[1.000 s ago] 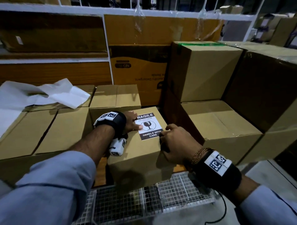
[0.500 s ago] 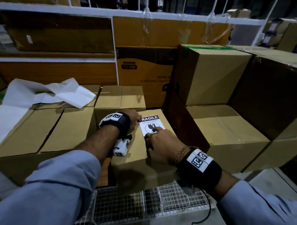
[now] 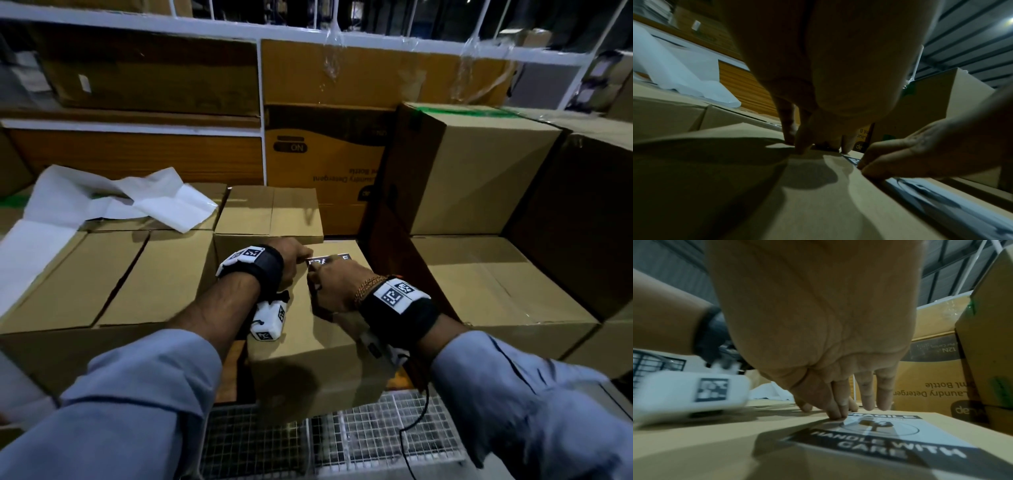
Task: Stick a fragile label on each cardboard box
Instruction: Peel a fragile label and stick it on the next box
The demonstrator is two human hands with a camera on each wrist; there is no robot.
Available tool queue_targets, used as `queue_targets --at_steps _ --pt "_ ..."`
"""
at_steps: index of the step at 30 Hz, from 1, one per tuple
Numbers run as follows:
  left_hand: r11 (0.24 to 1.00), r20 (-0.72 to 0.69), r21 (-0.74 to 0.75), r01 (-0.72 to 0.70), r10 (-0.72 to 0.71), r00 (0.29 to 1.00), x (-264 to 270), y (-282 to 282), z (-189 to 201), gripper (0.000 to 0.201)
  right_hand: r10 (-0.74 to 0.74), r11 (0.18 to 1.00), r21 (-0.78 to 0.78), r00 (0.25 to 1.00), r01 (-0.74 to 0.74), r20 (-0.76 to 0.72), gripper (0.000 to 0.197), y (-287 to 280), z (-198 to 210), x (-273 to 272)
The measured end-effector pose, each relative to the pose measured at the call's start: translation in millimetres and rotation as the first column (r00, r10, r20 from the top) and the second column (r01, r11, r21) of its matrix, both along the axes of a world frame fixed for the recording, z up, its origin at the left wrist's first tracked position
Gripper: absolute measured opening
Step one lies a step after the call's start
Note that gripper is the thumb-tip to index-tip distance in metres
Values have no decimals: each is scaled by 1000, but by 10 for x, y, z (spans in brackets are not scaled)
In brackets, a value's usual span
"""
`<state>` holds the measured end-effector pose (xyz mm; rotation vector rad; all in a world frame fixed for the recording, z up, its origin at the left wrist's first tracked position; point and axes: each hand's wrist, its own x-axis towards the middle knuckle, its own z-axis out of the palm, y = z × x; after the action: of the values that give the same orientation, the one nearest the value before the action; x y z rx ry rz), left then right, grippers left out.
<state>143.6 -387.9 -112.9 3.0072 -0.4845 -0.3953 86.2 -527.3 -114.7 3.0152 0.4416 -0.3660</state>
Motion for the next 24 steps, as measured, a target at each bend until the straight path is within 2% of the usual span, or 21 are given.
queue_targets --at_steps 3,6,7,11,15,17,20,22,24 --pt "995 18 -72 -67 68 998 34 16 -41 71 6 1000 7 1000 -6 -9 40 -17 16 79" --pt "978 -47 -151 -143 138 989 60 53 -62 100 -15 1000 -2 1000 15 -12 38 3 26 173" --pt "975 -59 -168 -148 140 988 65 63 -54 104 -25 1000 10 999 25 -26 41 1 7 216" --pt "969 -76 -193 -155 142 987 74 61 -41 101 -7 1000 -1 996 7 -86 52 0 33 289" --pt "959 -116 -214 -186 164 980 61 44 -38 107 24 1000 -17 995 -26 -102 64 -13 59 310" --pt "942 -127 -260 -210 183 975 47 16 -42 101 44 998 -46 995 -48 -84 60 -21 38 272" --pt "931 -126 -306 -201 169 977 57 -14 -66 81 105 988 -111 993 -110 -52 44 -26 42 146" --pt "940 -125 -284 -192 162 979 43 -6 -59 97 119 979 -160 990 -129 -71 41 -64 27 43" --pt "950 -121 -257 -175 148 982 18 -3 -39 108 143 975 -165 988 -151 -60 49 -133 4 -81"
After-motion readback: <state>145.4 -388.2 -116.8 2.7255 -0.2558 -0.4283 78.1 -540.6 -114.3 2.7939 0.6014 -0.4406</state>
